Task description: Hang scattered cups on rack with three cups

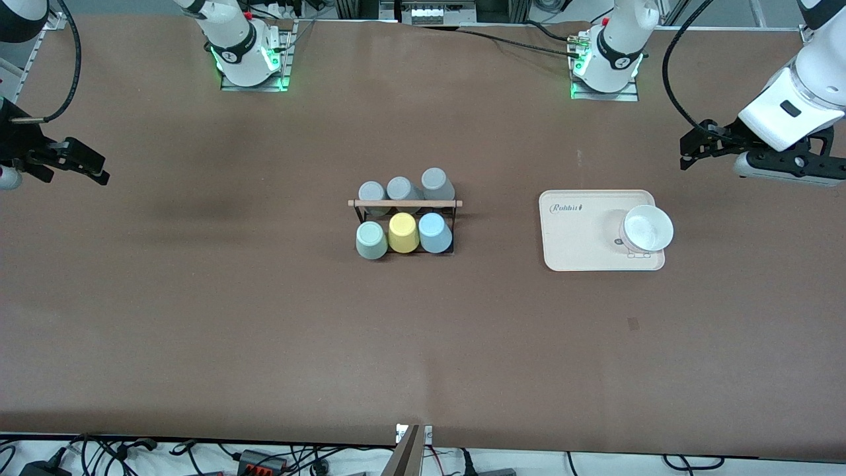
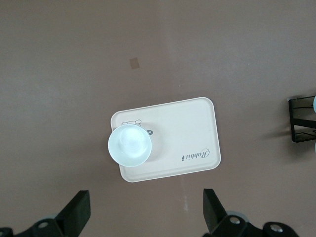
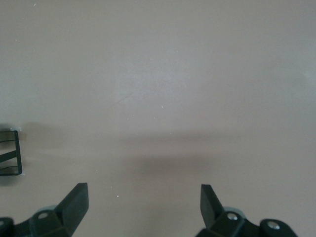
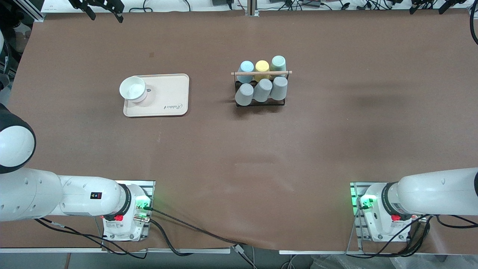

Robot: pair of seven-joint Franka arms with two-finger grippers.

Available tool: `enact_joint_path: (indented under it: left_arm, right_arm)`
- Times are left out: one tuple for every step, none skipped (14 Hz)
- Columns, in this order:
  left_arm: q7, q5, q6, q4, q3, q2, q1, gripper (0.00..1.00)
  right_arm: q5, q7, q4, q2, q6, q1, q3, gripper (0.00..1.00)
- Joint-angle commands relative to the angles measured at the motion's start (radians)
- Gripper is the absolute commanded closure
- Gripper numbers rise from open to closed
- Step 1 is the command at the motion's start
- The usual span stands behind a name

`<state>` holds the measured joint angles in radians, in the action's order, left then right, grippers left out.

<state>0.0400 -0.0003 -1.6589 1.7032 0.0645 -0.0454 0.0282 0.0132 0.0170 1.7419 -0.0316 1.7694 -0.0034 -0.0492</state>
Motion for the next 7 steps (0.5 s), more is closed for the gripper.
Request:
enact_joint_path:
  left_arm:
    - [0.011,0.005,0.022,-0.024,0.008,0.007,-0.007,0.00]
    - [0.011,0.005,0.022,-0.024,0.008,0.007,-0.007,0.00]
    - [0.011,0.005,0.022,-0.025,0.008,0.007,-0.007,0.00]
    - [0.011,0.005,0.022,-0.024,0.008,0.007,-0.007,0.00]
    - [0.011,0.005,0.022,-0.024,0.008,0.007,-0.007,0.00]
    - [0.011,0.005,0.022,-0.024,0.008,0.007,-0.007,0.00]
    - [0.011,0.005,0.022,-0.024,0.008,0.007,-0.007,0.00]
  right_arm:
    - [0.007,0.020,-0.002,-0.019,-0.013,-0.009,0.008,0.00]
    - [0.002,0.021,-0.004,-0.019,-0.013,-0.010,0.006,0.00]
    - [0.004,0.021,-0.004,-0.019,-0.012,-0.009,0.008,0.00]
    - [0.005,0.021,-0.004,-0.019,-0.010,-0.007,0.009,0.00]
    - [0.007,0.021,-0.004,-0.019,-0.008,-0.007,0.011,0.00]
    - [0.007,0.021,-0.004,-0.021,-0.008,-0.007,0.011,0.00]
    - [0.007,0.021,-0.002,-0.019,-0.007,-0.006,0.014,0.00]
